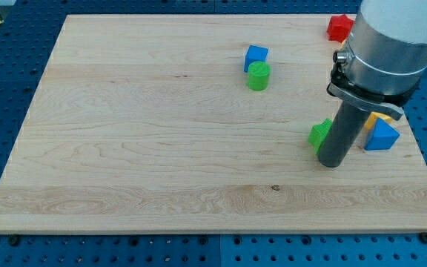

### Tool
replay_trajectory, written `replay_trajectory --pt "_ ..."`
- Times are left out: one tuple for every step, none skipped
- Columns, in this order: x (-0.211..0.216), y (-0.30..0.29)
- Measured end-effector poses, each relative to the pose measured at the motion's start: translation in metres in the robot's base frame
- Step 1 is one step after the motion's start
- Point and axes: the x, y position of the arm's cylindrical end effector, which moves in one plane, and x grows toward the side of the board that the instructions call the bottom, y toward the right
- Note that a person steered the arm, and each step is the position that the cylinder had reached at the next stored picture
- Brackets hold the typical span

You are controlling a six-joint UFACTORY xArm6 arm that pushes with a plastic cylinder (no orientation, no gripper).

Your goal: Move the green star to the bottom side of the green circle

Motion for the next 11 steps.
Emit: replay_trajectory --pt "0.000 0.011" --pt "0.005 0.038" --pt "0.005 0.054" --pt "-0.008 0.057" --pt "-0.019 0.056" --pt "-0.022 0.040" --pt "-0.023 0.014" --pt "-0.025 -0.012" --pt "-0.032 -0.032" --pt "-0.032 -0.058" --pt "-0.032 -0.079"
